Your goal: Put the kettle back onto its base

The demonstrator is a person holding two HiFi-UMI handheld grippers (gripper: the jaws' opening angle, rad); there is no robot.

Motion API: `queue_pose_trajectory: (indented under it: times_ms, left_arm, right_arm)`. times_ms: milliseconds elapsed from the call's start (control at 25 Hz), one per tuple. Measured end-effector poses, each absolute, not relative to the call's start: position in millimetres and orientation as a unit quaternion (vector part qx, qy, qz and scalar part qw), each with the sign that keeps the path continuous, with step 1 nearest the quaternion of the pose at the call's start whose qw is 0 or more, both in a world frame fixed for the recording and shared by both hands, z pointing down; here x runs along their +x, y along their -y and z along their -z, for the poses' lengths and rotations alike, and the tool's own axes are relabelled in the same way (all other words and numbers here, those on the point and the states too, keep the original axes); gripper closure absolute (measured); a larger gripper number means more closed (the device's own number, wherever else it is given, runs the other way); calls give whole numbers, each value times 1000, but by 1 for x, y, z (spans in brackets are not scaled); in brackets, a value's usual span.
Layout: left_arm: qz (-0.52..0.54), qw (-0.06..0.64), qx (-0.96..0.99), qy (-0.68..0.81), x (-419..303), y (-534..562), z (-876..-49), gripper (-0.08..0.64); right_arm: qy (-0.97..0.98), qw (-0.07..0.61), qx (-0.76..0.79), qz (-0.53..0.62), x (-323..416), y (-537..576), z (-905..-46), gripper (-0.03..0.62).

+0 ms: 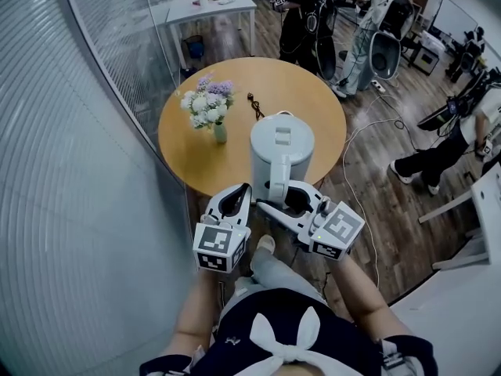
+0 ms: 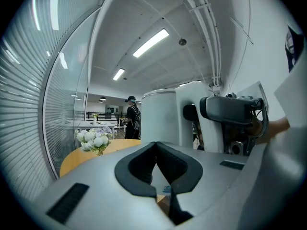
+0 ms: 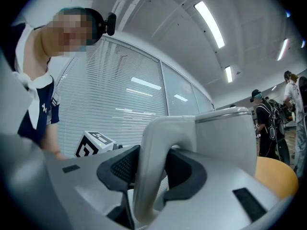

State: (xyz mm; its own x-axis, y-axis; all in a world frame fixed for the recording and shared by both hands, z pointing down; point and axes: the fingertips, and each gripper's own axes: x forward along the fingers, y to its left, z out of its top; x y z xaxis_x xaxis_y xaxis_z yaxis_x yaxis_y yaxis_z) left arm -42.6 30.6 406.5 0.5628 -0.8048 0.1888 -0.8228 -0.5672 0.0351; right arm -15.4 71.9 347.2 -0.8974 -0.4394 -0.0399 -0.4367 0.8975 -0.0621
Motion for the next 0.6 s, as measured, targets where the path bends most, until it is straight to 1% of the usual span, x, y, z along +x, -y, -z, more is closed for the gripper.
queue_pose_trajectory:
  times_ms: [160, 600]
  left_arm:
    - [-86, 47, 884, 457, -43, -9, -404, 534]
    - [-98, 42, 885, 454, -50, 56, -407, 534]
  right_arm:
    - [-973, 33, -229, 24, -14, -46, -343, 431]
    - [-969, 43, -244, -2, -7, 38, -326, 431]
